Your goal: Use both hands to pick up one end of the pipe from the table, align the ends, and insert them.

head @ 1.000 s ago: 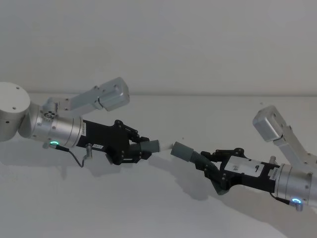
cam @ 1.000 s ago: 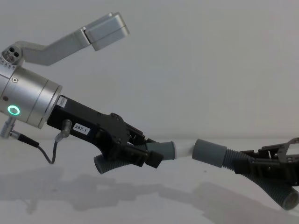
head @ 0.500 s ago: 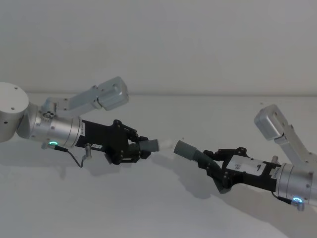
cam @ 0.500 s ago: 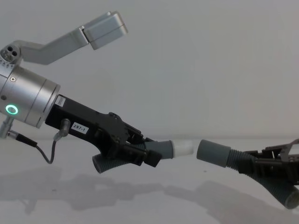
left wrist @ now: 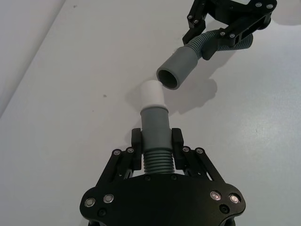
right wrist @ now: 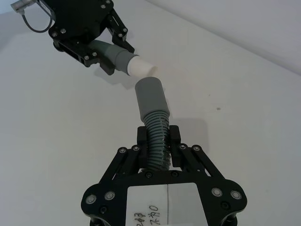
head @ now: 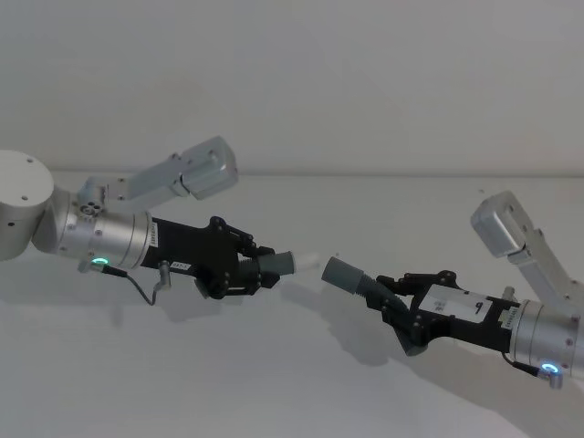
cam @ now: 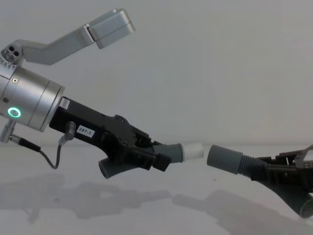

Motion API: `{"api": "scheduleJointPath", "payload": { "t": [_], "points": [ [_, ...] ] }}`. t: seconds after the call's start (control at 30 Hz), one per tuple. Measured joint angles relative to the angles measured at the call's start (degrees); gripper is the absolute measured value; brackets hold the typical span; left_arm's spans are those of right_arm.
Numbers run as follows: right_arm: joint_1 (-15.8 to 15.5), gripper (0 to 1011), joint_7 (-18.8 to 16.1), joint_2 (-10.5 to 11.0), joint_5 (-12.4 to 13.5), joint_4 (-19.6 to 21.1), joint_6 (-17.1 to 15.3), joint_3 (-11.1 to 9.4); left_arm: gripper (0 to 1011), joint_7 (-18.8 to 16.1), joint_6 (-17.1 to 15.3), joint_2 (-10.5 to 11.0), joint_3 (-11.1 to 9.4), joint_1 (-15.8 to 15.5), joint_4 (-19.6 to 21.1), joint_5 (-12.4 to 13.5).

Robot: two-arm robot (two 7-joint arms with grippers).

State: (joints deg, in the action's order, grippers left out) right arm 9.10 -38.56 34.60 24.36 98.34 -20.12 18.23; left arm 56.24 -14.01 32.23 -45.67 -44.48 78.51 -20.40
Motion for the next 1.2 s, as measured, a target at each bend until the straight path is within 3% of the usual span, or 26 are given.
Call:
{"api": "scheduleJointPath", "payload": {
  "t": [1.2],
  "points": [
    [0.4, 263, 1.59, 0.94, 1.46, 0.01, 0.91, 0.81, 365, -0.31, -0.03, -0.21, -1.87, -1.13, 0.26, -1.4]
  ]
}}
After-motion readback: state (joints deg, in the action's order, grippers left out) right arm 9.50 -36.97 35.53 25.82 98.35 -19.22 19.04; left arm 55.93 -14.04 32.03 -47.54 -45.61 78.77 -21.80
